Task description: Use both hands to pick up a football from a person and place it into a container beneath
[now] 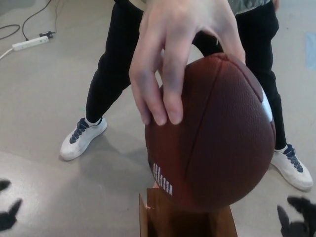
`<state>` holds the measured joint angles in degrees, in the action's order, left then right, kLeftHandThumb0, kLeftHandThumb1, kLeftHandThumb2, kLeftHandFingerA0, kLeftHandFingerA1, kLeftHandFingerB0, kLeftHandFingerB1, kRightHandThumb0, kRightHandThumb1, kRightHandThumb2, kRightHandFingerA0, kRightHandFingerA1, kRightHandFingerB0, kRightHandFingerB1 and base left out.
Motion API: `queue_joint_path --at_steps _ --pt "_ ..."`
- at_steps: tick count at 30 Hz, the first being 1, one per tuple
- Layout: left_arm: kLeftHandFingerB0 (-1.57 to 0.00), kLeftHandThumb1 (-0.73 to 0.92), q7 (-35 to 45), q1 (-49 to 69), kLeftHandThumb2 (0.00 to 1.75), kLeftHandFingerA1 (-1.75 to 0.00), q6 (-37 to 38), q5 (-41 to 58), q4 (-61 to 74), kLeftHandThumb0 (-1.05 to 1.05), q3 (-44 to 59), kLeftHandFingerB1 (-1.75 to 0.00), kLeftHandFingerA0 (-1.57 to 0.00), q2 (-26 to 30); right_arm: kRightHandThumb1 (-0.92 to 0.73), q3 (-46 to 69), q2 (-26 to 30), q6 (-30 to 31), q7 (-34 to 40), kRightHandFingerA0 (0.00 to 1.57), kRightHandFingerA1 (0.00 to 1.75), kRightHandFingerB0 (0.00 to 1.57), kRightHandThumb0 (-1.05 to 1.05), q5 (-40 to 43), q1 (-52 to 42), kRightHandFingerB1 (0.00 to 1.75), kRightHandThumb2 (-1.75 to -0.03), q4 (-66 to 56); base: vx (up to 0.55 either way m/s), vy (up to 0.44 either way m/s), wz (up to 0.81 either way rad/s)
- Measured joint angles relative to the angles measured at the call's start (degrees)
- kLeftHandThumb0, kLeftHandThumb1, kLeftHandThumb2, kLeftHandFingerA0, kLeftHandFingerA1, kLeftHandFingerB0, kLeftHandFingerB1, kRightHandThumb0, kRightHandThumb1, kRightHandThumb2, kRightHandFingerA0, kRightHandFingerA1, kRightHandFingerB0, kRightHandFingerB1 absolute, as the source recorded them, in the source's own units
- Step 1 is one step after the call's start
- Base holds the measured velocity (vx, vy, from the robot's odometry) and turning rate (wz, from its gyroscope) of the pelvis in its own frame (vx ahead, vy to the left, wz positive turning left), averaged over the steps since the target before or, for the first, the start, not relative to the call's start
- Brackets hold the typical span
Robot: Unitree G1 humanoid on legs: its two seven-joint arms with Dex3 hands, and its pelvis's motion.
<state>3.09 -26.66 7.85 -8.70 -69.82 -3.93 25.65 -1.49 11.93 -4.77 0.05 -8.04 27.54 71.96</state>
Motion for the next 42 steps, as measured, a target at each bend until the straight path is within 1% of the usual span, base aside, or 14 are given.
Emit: queue_joint_path --at_steps 5,7,11,12,16,19,26,31,32,34,35,37,38,42 --pt "0.0 0.59 -0.09 -0.34 1.1 -0.47 1.96 -0.28 -1.94 -0.33 -0.02 -0.48 0.0 0.35 -0.74 -0.74 0.09 -2.92 0.86 0.14 0.45 0.0 -0.83 -0.9 0.53 0.23 -1.09 0.47 0.0 0.0 0.0" --pt "-0.09 0.84 -0.05 -0.34 0.68 -0.3 2.72 -0.28 -2.27 -0.63 0.04 -0.18 -0.16 0.35 -0.92 -1.02 0.07 -4.9 1.18 0.21 0.32 0.0 -0.82 -1.12 0.52 0.17 -0.78 -0.14 0.0 0.0 0.0" --pt "-0.06 0.75 0.39 -0.05 1.03 -0.22 3.74 0.04 -1.66 -0.81 0.59 -0.18 -0.05 0.3 -0.92 -0.58 -0.45 -7.98 1.74 0.19 0.32 0.0 -0.85 -0.95 -0.53 0.11 -0.8 -3.49 0.0 0.0 0.0" --pt "-0.02 0.79 0.6 0.13 1.09 -0.16 4.06 0.21 -1.18 -0.81 0.94 -0.16 -0.02 0.26 -0.83 -0.34 -0.67 -8.68 1.81 0.11 0.37 0.0 -0.78 -0.86 -1.0 0.16 -1.14 -4.75 0.0 0.0 0.0" --pt "0.0 0.84 1.65 2.13 1.14 -0.07 6.09 1.28 3.71 -0.89 2.84 -0.11 0.0 -0.42 -0.92 0.46 -1.69 -12.11 2.09 0.1 0.27 0.0 -0.8 -0.55 -4.71 0.01 -0.84 -13.21 0.0 0.0 0.0" --pt "0.0 0.89 2.15 4.6 1.2 -0.06 6.91 1.9 9.33 -0.93 3.5 -0.09 0.0 -0.84 -0.92 0.73 -2.39 -13.52 2.14 0.12 0.26 0.0 -0.98 -0.52 -7.53 0.07 -1.21 -18.81 0.0 0.0 0.0" --pt "0.0 0.83 2.97 11.32 1.19 -0.17 7.4 3.46 24.23 -0.84 4.73 -0.2 -0.01 -1.34 -0.92 0.74 -3.82 -15.06 2.12 0.1 0.26 0.0 -0.79 -0.53 -13.45 0.0 -0.81 -30.26 0.0 0.0 0.0" --pt "0.0 0.79 3.39 15.9 1.17 -0.22 7.64 4.45 34.18 -0.82 4.84 -0.24 -0.07 -1.89 -0.92 0.63 -4.9 -15.71 2.09 0.1 0.27 0.0 -0.84 -0.53 -16.58 0.0 -0.86 -37.62 0.0 0.0 0.0" --pt "0.0 0.81 3.43 16.36 0.86 -0.22 7.65 4.56 35.25 -0.89 4.84 -0.21 -0.09 -1.95 -0.84 0.61 -4.99 -15.76 2.09 0.09 0.31 0.0 -0.87 -0.54 -16.88 0.11 -1.17 -38.38 0.0 0.0 0.0" --pt "-0.01 0.92 3.65 18.64 0.76 -0.24 7.66 5.09 40.11 -0.87 4.83 -0.23 -0.08 -2.3 -0.92 0.53 -5.33 -16.04 2.09 0.12 0.27 0.0 -0.84 -0.57 -18.46 0.0 -0.82 -42.01 0.0 0.0 0.0" --pt "-0.01 0.76 3.69 19.09 1.14 -0.25 7.66 5.19 41.08 -0.83 4.83 -0.25 -0.06 -2.38 -0.92 0.51 -5.39 -16.07 2.09 0.12 0.27 0.0 -0.83 -0.57 -18.79 0.0 -0.84 -42.81 0.0 0.0 0.0" --pt "0.0 0.76 3.83 21.3 1.14 -0.26 7.67 5.62 45.82 -0.82 4.81 -0.25 -0.06 -2.87 -0.88 0.4 -5.73 -16.32 2.08 0.18 0.34 0.0 -0.91 -0.6 -20.38 0.09 -1.19 -46.39 0.0 0.0 0.0" --pt "0.0 0.92 3.87 22.15 0.76 -0.24 7.67 5.73 47.68 -0.87 4.81 -0.22 -0.09 -3.02 -0.9 0.35 -5.87 -16.39 2.08 0.17 0.34 0.0 -0.91 -0.63 -21.02 0.08 -1.2 -47.84 0.0 0.0 0.0" --pt "-0.01 0.92 4.05 25.26 0.76 -0.24 7.67 6.22 54.64 -0.87 4.76 -0.22 -0.09 -3.37 -0.92 0.13 -6.45 -16.62 2.08 0.19 0.35 0.0 -0.96 -0.69 -23.31 0.03 -1.21 -53.29 0.0 0.0 0.0"
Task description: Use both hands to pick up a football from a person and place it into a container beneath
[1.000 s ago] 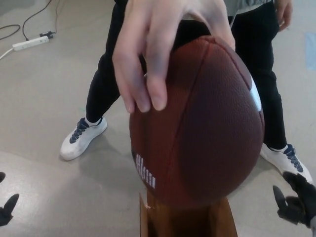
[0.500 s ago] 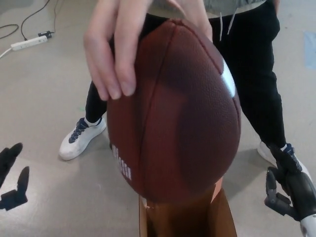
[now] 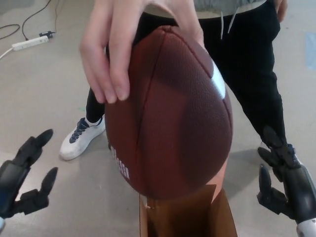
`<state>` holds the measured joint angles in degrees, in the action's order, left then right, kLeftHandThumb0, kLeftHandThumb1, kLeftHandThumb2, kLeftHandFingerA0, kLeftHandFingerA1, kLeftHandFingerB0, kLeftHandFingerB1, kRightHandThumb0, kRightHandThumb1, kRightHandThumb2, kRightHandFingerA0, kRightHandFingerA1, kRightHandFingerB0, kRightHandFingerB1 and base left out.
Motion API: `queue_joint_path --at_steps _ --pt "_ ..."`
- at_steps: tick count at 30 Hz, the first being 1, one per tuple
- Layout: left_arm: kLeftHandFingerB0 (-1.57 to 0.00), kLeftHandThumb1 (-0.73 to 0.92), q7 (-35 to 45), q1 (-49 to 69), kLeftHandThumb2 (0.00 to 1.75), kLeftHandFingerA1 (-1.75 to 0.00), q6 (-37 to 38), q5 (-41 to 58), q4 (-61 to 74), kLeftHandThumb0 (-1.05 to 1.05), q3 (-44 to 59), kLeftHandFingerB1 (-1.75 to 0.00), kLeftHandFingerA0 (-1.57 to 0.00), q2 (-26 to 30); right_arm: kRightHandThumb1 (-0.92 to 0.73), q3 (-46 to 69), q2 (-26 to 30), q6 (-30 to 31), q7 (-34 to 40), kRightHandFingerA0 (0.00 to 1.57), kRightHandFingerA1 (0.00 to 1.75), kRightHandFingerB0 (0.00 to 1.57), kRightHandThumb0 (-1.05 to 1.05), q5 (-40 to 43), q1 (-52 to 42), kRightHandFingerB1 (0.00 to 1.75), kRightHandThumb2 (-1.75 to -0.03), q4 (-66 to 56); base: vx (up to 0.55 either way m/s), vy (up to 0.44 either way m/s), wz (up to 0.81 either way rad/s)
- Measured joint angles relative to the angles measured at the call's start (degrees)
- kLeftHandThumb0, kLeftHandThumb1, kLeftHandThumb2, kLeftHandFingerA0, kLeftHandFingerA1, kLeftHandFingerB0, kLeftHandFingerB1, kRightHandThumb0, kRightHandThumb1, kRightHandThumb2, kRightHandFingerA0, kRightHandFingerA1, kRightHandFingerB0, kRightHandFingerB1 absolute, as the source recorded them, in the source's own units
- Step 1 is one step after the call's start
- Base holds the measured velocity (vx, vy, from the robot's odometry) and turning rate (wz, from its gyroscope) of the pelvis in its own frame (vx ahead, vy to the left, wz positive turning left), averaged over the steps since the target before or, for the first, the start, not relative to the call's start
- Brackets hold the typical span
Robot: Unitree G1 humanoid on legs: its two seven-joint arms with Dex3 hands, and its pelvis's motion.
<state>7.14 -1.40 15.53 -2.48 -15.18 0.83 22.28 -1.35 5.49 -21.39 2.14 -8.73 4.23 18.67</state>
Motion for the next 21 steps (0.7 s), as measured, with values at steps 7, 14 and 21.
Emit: queue_joint_path --at_steps 7,14,21 --pt "0.0 0.76 0.54 5.63 1.12 -0.28 0.01 1.33 13.61 -0.79 -0.1 -0.24 -0.06 -0.22 -0.92 -0.67 -0.94 -0.7 -0.03 0.09 0.23 0.0 -0.99 -0.01 -3.52 0.03 -1.22 -10.7 0.0 0.0 0.0" --pt "0.0 0.81 1.27 9.89 1.15 -0.24 0.03 2.96 26.12 -0.89 -0.42 -0.19 -0.15 -0.29 -0.86 -2.27 -1.08 -1.19 -0.22 0.09 0.17 0.0 -0.91 -0.02 -5.85 0.14 -1.19 -21.6 0.0 0.0 0.0" --pt "0.0 0.79 2.04 13.44 1.15 -0.23 0.04 5.1 38.66 -0.85 -1.04 -0.24 -0.13 -0.34 -0.81 -5.53 -1.07 -2.02 -0.71 0.05 0.2 0.0 -0.84 -0.18 -6.92 0.23 -1.18 -32.43 0.0 0.0 0.0"
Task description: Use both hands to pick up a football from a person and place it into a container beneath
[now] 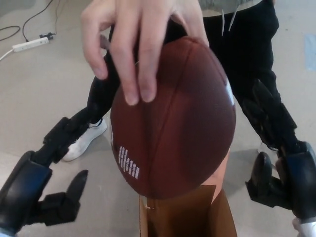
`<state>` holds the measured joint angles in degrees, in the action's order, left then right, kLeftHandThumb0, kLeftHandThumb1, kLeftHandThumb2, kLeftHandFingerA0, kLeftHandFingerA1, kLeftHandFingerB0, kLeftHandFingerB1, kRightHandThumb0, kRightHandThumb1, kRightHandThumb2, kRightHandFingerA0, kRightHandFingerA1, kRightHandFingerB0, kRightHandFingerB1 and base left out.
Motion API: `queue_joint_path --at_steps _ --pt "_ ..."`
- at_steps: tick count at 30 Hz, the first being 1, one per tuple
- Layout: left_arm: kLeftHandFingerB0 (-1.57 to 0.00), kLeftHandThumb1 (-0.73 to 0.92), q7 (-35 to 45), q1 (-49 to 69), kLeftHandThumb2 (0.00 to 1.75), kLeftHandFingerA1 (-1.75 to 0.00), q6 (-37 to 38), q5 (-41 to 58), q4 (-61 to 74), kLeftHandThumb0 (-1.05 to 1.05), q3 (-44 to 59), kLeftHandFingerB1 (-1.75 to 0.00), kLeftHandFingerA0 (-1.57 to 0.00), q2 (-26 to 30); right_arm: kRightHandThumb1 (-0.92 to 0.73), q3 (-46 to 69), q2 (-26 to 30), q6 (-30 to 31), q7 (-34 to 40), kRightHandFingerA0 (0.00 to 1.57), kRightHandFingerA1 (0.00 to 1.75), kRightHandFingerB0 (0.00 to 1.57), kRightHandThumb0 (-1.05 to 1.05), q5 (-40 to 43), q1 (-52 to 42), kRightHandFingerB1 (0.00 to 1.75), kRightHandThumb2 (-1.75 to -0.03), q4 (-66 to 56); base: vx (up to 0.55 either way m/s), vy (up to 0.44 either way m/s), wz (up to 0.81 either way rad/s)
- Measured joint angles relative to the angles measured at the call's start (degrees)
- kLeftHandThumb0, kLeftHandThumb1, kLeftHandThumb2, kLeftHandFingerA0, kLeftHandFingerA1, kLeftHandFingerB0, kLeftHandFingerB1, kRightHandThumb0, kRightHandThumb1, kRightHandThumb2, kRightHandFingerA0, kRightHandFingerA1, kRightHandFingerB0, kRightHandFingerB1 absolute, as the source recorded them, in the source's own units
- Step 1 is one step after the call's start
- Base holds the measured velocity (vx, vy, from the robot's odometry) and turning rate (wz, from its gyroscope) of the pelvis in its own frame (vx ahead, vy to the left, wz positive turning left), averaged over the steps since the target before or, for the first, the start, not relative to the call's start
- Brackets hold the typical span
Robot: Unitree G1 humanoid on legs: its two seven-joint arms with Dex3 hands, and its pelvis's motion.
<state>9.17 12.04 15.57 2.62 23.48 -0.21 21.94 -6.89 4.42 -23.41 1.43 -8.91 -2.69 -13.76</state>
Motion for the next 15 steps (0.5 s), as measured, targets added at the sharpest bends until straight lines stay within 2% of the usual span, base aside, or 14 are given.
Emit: queue_joint_path --at_steps 1,2,4,8,10,11,12,13,14,15 --pt "0.0 0.78 0.16 0.78 1.14 -0.24 0.0 0.49 2.68 -0.84 -0.24 -0.24 -0.13 -0.02 -0.92 -0.85 0.01 -0.2 -0.13 0.0 0.21 0.02 -0.85 -0.09 -0.06 0.22 -0.8 -2.29 0.0 0.0 0.0" --pt "0.0 0.79 0.26 1.17 1.14 -0.23 0.0 0.79 4.13 -0.88 -0.38 -0.21 -0.16 -0.03 -0.84 -1.36 0.0 -0.36 -0.2 0.01 0.18 0.0 -0.83 -0.19 -0.07 0.21 -1.21 -3.5 0.0 0.0 0.0" --pt "0.0 0.77 0.55 2.24 1.13 -0.23 0.0 1.37 7.63 -0.88 -0.66 -0.23 -0.16 -0.06 -0.88 -2.46 0.0 -0.81 -0.37 0.0 0.08 0.0 -0.92 -0.58 -0.12 0.16 -1.23 -6.18 0.0 0.0 0.0" --pt "-0.01 0.73 1.01 4.33 1.11 -0.26 -0.13 3.11 15.08 -0.81 -1.33 -0.26 -0.07 -0.27 -0.89 -5.18 0.06 -1.93 -0.68 0.0 0.08 0.0 -0.93 -2.08 -0.28 0.15 -1.22 -11.59 0.0 0.0 0.0" --pt "0.0 0.73 1.11 4.49 1.12 -0.27 -0.31 3.71 17.23 -0.83 -1.38 -0.25 -0.08 -0.36 -0.85 -5.59 0.14 -2.29 -0.59 0.02 0.19 0.0 -0.84 -2.37 -0.04 0.2 -1.21 -13.31 0.0 0.0 0.0" --pt "-0.02 0.92 1.06 4.54 0.7 -0.24 -0.64 4.19 18.95 -0.85 -1.26 -0.23 -0.12 -0.48 -0.85 -6.11 0.14 -2.58 -0.45 0.08 0.22 0.0 -0.81 -2.71 0.15 0.19 -1.19 -14.51 0.0 0.0 0.0" --pt "-0.02 0.92 0.98 4.6 0.7 -0.24 -0.85 4.46 19.85 -0.85 -1.2 -0.23 -0.12 -0.57 -0.85 -6.41 0.13 -2.8 -0.35 0.08 0.22 0.0 -0.81 -2.95 0.2 0.19 -1.19 -15.07 0.0 0.0 0.0" --pt "-0.02 0.92 0.82 4.72 0.7 -0.24 -1.13 4.72 20.89 -0.82 -1.18 -0.23 -0.13 -0.73 -0.92 -6.68 0.13 -3.09 -0.13 0.12 0.22 0.0 -0.82 -3.22 0.25 0.1 -0.83 -15.66 0.0 0.0 0.0" --pt "-0.02 0.92 0.55 5.17 0.7 -0.24 -1.55 5.05 22.01 -0.82 -1.19 -0.23 -0.13 -1.26 -0.92 -7.14 0.14 -3.81 0.28 0.12 0.22 0.0 -0.82 -3.78 0.32 0.1 -0.83 -15.89 0.0 0.0 0.0" --pt "-0.02 0.92 0.48 5.31 0.69 -0.24 -1.69 5.14 22.26 -0.82 -1.2 -0.23 -0.13 -1.43 -0.83 -7.31 0.14 -4.03 0.42 0.08 0.24 0.0 -0.8 -3.97 0.32 0.2 -1.17 -15.9 0.0 0.0 0.0"
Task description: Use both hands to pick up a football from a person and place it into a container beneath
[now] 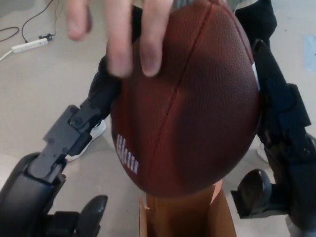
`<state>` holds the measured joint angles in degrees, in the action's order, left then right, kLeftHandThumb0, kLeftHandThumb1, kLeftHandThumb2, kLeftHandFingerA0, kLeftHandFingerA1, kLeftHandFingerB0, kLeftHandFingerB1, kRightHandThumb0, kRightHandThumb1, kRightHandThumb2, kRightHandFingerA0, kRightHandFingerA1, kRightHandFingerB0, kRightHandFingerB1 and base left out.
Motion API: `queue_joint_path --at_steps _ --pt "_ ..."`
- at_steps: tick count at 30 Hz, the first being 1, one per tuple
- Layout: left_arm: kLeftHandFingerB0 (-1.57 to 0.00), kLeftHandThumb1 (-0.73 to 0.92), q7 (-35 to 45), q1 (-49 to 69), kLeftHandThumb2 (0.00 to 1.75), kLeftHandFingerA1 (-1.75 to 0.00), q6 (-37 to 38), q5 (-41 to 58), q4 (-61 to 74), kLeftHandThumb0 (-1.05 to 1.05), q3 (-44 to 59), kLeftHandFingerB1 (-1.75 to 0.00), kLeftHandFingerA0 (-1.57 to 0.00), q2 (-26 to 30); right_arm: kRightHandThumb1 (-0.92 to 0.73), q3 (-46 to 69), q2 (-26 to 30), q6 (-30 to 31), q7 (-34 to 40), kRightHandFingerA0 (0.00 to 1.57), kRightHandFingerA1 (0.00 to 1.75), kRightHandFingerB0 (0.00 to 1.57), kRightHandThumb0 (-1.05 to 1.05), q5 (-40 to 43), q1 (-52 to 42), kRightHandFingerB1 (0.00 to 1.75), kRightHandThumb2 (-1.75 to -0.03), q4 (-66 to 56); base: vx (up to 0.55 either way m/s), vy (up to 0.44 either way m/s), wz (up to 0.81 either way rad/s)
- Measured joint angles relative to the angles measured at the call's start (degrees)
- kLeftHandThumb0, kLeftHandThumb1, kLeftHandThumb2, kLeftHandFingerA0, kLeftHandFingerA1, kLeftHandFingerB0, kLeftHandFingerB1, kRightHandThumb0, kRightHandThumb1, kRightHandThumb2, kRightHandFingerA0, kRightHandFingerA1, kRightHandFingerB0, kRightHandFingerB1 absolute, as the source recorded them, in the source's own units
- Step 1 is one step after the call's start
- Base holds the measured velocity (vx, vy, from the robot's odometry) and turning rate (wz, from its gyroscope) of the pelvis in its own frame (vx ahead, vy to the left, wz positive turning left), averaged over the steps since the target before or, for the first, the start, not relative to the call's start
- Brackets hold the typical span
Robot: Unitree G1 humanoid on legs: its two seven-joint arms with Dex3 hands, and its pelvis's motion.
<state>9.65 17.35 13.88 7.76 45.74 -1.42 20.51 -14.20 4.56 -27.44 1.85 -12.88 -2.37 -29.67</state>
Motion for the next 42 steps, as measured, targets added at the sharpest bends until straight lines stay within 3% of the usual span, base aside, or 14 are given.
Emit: queue_joint_path --at_steps 2,3,7,8,9,11,14,15,18,19,31,32,33,42 --pt "-0.01 0.72 -0.3 0.35 1.09 -0.3 -0.41 0.3 0.57 -0.8 -0.22 -0.28 -0.09 -0.67 -0.83 -0.72 0.0 -0.65 0.51 0.07 0.23 0.0 -0.79 -0.35 0.24 0.21 -1.17 0.28 0.0 0.0 0.0" --pt "-0.03 0.92 -0.46 0.39 0.68 -0.24 -0.52 0.41 0.75 -0.83 -0.27 -0.24 -0.13 -0.9 -0.83 -1.01 0.0 -0.9 0.76 0.03 0.2 0.0 -0.8 -0.41 0.48 0.2 -1.19 0.5 0.0 0.0 0.0" --pt "-0.03 0.9 -0.66 0.04 0.69 -0.24 -1.44 0.75 0.94 -0.8 -0.32 -0.23 -0.12 -1.04 -0.86 -2.17 -0.14 -1.01 1.23 0.07 0.21 0.0 -0.85 -0.32 1.28 0.16 -1.18 1.59 0.0 0.0 0.0" --pt "-0.01 0.71 -0.69 -0.05 1.06 -0.32 -1.71 0.91 0.92 -0.77 -0.33 -0.27 -0.07 -1.05 -0.89 -2.52 -0.28 -1.02 1.43 0.06 0.15 0.04 -0.88 -0.26 1.45 0.13 -1.18 2.12 0.0 0.0 0.0" --pt "-0.05 0.89 -0.71 -0.2 0.69 -0.24 -1.97 1.1 0.73 -0.79 -0.4 -0.22 -0.13 -1.11 -0.88 -2.91 -0.45 -1.06 1.72 0.04 0.16 0.02 -0.86 -0.22 1.67 0.14 -1.18 2.7 0.0 0.0 0.0" --pt "0.0 0.73 -0.81 -0.56 1.08 -0.34 -2.34 1.34 -0.12 -0.81 -0.76 -0.25 -0.15 -1.52 -0.9 -3.66 -0.75 -1.12 2.16 0.05 0.12 0.03 -0.9 -0.21 1.8 0.12 -1.18 3.82 0.0 0.0 0.0" --pt "-0.02 0.7 -1.08 -0.72 1.08 -0.33 -3.03 1.37 -1.23 -0.74 -1.43 -0.28 -0.03 -2.16 -0.89 -4.52 -1.05 -1.1 2.71 0.07 0.12 0.05 -0.92 -0.18 1.75 0.14 -1.18 5.14 0.0 0.0 0.0" --pt "-0.04 0.9 -1.21 -0.9 0.67 -0.25 -3.32 1.28 -1.83 -0.78 -1.82 -0.25 -0.1 -2.41 -0.88 -4.84 -1.18 -1.02 2.93 0.06 0.14 0.04 -0.9 -0.14 1.65 0.15 -1.19 5.72 0.0 0.0 0.0" --pt "-0.08 0.89 -1.92 -1.93 0.7 -0.22 -3.97 0.11 -5.32 -0.77 -3.69 -0.22 -0.09 -3.61 -0.88 -5.59 -1.53 -0.12 3.34 0.09 0.16 0.07 -0.9 0.04 0.81 0.14 -1.17 7.85 0.0 0.0 0.0" --pt "-0.02 0.71 -1.95 -2.02 1.09 -0.3 -4.0 0.04 -5.53 -0.73 -3.83 -0.28 -0.03 -3.7 -0.86 -5.6 -1.57 -0.06 3.36 0.08 0.16 0.07 -0.88 0.04 0.8 0.16 -1.15 7.99 0.0 0.0 0.0" --pt "-0.11 0.79 -5.91 -12.18 1.09 -0.18 -6.76 -4.03 -23.77 -0.8 -11.39 -0.26 0.0 -13.11 -0.84 -4.06 -5.09 1.12 4.57 0.0 0.14 0.01 -0.82 5.44 5.89 0.18 -1.16 24.93 0.0 0.0 0.0" --pt "-0.14 0.77 -6.1 -13.81 1.08 -0.18 -6.76 -4.15 -25.91 -0.79 -11.66 -0.28 0.0 -14.14 -0.92 -3.52 -5.14 1.34 4.78 0.0 0.16 0.01 -0.77 5.5 6.75 0.22 -0.76 26.22 0.0 0.0 0.0" --pt "-0.15 0.78 -6.21 -14.7 1.09 -0.18 -6.77 -4.21 -27.05 -0.78 -11.81 -0.28 0.0 -14.63 -0.8 -3.25 -5.17 1.49 4.9 0.0 0.1 0.03 -0.83 5.52 7.24 0.17 -1.03 26.9 0.0 0.0 0.0" --pt "-0.16 0.81 -6.4 -29.16 1.12 -0.15 -6.23 -4.49 -47.39 -0.81 -13.19 -0.24 0.0 -21.71 -0.87 2.2 -5.33 4.52 6.32 0.0 0.13 0.0 -0.83 5.86 13.34 0.15 -1.2 35.68 0.0 0.0 0.0"
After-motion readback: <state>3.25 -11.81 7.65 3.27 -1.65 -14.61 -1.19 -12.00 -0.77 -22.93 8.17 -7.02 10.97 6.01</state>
